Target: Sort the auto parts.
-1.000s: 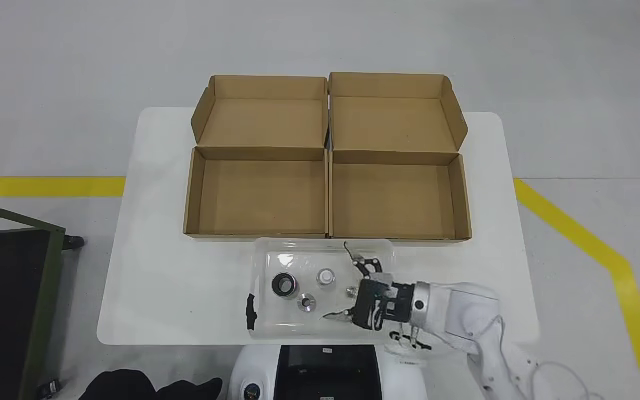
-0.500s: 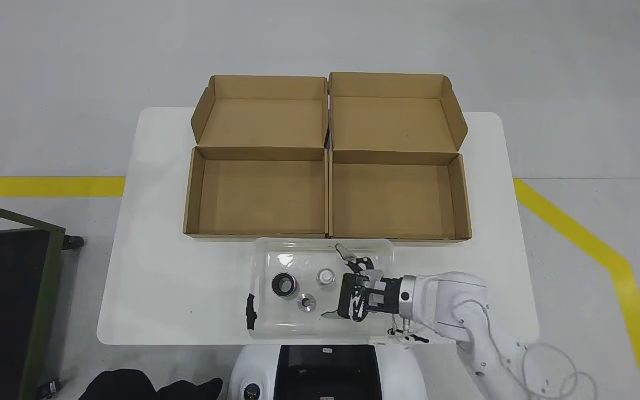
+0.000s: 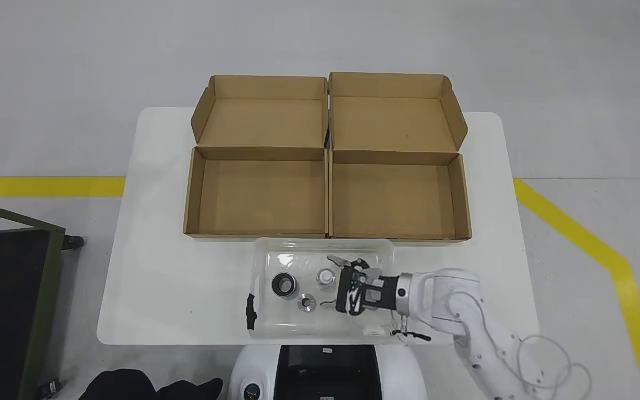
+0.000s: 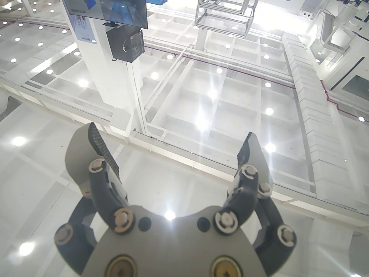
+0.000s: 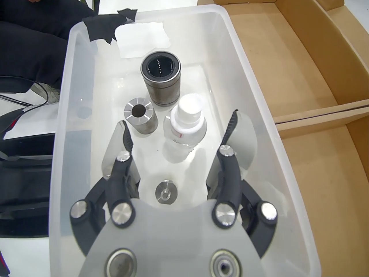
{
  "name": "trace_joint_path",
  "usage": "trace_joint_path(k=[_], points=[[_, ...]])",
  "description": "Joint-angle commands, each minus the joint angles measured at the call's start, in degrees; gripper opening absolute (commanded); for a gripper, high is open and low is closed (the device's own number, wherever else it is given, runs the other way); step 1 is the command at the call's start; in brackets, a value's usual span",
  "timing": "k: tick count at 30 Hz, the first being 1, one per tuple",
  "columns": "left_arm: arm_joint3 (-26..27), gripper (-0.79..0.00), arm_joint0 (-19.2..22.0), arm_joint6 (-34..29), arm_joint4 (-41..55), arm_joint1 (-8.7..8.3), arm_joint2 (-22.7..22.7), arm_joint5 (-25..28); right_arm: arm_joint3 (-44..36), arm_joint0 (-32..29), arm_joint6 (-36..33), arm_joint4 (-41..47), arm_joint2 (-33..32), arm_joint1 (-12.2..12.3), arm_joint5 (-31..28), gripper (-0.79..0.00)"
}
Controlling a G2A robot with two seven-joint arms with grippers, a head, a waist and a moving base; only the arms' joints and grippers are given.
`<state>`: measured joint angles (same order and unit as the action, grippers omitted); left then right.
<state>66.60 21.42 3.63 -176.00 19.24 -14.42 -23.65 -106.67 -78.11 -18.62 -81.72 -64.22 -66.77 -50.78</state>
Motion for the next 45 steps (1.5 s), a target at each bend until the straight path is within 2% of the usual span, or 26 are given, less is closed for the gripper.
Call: trace_joint_path(k=[1,6,13,15,18,19,33,45], points=[[0.0,0.0,0.0,0.0,0.0,0.0,0.0,0.0,0.5,0.3,0.2,-0.1,0.3,0.0,0.4,-0.283],[0.0,0.0,0.0,0.0,0.0,0.0,0.0,0.0,1.9,1.3,1.1,-0.5,1.2,0.0,1.4,-0.385],[0.0,0.0,0.0,0.0,0.0,0.0,0.0,0.0,2.0,1.9,2.2,-1.4,2.1,0.2,1.7,-0.474],[0.0,0.0,0.0,0.0,0.0,0.0,0.0,0.0,2.0,1.8,2.7,-1.6,2.3,0.3,1.7,-0.545],[0.0,0.0,0.0,0.0,0.0,0.0,0.0,0.0,2.0,1.9,3.3,-1.9,2.4,0.4,1.8,-0.757],[0.0,0.0,0.0,0.0,0.0,0.0,0.0,0.0,1.9,1.9,3.5,-1.9,2.5,0.4,1.8,-0.785],[0.0,0.0,0.0,0.0,0.0,0.0,0.0,0.0,-3.3,1.4,4.5,0.8,0.0,1.4,-0.2,-0.785],[0.0,0.0,0.0,0.0,0.0,0.0,0.0,0.0,-3.5,1.8,13.4,5.8,-2.0,1.7,1.4,-0.785]])
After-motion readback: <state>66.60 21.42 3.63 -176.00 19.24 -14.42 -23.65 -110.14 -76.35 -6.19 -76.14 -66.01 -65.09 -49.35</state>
